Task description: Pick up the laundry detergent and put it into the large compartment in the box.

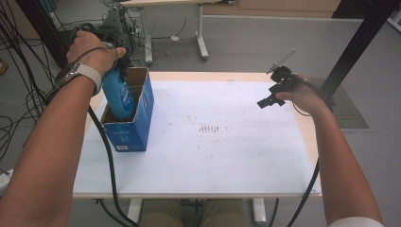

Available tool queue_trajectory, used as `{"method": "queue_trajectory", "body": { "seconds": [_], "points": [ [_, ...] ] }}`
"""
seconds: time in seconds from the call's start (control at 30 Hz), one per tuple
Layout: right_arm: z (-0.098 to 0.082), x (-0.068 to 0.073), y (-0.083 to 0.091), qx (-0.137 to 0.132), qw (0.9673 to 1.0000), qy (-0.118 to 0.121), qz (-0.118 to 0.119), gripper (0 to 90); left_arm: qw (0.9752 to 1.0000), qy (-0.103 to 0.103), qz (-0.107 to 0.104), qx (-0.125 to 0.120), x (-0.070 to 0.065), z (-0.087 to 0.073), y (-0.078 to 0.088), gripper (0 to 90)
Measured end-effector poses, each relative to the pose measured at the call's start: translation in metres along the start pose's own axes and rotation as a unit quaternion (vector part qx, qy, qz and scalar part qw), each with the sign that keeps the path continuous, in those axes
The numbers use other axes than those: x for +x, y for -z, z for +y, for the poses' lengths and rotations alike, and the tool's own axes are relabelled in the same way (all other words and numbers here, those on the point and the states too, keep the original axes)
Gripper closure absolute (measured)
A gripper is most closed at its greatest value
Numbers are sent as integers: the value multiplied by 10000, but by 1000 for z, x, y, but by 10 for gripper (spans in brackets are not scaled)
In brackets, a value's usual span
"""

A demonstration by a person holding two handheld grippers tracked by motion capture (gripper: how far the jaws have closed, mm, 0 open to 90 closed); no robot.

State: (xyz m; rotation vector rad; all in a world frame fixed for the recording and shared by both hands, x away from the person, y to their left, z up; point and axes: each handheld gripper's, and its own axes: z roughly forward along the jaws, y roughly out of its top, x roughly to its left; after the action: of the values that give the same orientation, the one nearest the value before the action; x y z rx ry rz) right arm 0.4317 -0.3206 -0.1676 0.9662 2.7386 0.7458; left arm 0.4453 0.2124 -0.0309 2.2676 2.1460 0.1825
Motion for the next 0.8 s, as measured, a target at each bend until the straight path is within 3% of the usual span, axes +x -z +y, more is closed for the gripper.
{"method": "queue_trajectory", "body": {
  "seconds": [0.27, 0.8],
  "points": [
    [-3, -2, 1, -5, 10000, -28, -23, 107, 10000, -4, 36, -66, -1, -1, -13, 375],
    [-6, -3, -3, 60, 9999, -84, -7, 107, 9999, -49, 35, 80, -3, 5, -41, 374]
  ]
}}
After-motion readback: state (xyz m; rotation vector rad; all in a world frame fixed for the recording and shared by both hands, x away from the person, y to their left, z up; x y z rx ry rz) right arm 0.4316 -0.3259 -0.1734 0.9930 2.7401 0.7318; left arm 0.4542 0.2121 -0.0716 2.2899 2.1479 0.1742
